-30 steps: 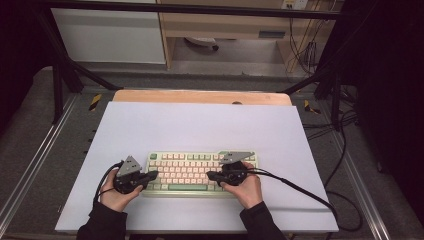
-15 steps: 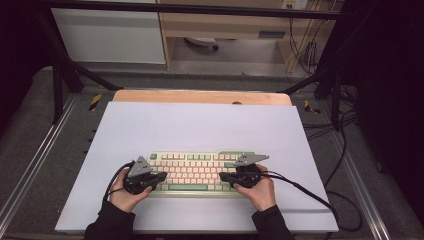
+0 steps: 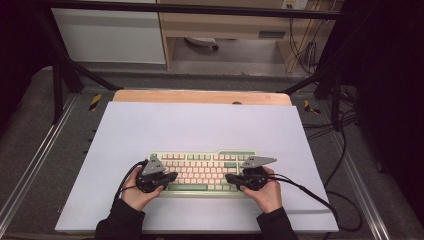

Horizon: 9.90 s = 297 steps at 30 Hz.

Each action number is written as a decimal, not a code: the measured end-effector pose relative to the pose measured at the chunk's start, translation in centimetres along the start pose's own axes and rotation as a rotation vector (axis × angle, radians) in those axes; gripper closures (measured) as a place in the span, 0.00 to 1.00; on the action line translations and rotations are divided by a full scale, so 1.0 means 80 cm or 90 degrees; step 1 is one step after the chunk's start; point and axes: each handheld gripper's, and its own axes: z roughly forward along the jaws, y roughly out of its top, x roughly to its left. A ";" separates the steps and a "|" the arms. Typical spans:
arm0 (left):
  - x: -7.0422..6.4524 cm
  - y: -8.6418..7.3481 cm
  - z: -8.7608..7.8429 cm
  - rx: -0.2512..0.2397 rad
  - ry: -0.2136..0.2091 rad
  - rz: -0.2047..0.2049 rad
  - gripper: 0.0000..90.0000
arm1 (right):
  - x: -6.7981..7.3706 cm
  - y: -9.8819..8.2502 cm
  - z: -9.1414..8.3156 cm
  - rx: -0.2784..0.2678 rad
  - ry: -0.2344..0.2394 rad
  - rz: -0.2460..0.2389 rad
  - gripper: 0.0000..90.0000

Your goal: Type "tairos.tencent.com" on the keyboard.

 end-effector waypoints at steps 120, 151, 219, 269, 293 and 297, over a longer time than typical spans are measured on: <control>0.036 -0.033 -0.034 -0.029 0.034 -0.040 1.00 | 0.034 0.028 0.034 0.005 0.028 -0.018 1.00; 0.041 -0.038 -0.035 -0.023 0.037 -0.044 1.00 | 0.065 0.044 0.100 0.036 0.052 -0.029 1.00; 0.013 0.021 0.023 -0.009 0.023 -0.017 1.00 | 0.007 0.003 0.007 0.005 0.002 0.001 1.00; 0.001 0.017 0.014 -0.021 0.012 0.007 1.00 | 0.007 0.003 0.004 0.003 0.000 0.005 1.00; 0.022 -0.026 -0.028 -0.031 0.031 -0.023 1.00 | 0.020 0.017 0.022 0.012 0.012 -0.005 1.00; 0.025 -0.032 -0.030 -0.033 0.032 -0.030 1.00 | 0.022 0.021 0.031 0.017 0.016 -0.011 1.00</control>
